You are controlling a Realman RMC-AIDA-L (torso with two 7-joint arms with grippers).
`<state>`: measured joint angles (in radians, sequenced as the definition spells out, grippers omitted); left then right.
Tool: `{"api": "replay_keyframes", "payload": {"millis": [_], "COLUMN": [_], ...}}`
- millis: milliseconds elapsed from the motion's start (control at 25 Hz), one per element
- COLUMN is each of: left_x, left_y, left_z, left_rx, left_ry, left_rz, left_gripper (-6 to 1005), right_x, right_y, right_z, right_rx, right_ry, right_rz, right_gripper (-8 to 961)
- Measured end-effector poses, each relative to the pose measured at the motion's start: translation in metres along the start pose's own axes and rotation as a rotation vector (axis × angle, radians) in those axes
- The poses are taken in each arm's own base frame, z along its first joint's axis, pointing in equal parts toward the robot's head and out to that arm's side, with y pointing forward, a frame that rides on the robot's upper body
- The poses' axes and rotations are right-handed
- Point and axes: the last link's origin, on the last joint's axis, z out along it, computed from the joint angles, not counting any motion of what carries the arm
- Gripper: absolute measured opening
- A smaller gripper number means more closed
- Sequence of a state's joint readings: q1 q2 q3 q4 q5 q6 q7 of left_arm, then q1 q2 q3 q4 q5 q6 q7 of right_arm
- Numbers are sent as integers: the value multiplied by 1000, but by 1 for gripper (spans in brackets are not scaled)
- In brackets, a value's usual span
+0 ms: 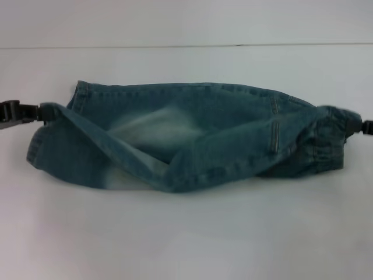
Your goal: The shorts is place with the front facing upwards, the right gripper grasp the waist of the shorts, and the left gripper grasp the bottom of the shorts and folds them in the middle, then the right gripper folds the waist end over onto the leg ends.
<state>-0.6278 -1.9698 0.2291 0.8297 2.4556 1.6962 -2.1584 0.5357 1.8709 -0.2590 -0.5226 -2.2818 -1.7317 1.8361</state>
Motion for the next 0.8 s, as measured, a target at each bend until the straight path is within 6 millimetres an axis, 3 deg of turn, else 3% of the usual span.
{"api": "replay_keyframes", "payload": {"millis": [400,800], "left_x": [14,25], "left_y": [-12,-23], "left_z": [22,26], "left_rx": [89,158], "left_ry": [86,196], "left_rz": [-20,8], "left_gripper": [116,124], "right_x": [-3,-6], "right_y": [-22,-33], "right_z": [18,27], "right_rx": [116,200], "right_ry": [-120,-137], "right_rz": [100,96], "right_gripper": [40,41]}}
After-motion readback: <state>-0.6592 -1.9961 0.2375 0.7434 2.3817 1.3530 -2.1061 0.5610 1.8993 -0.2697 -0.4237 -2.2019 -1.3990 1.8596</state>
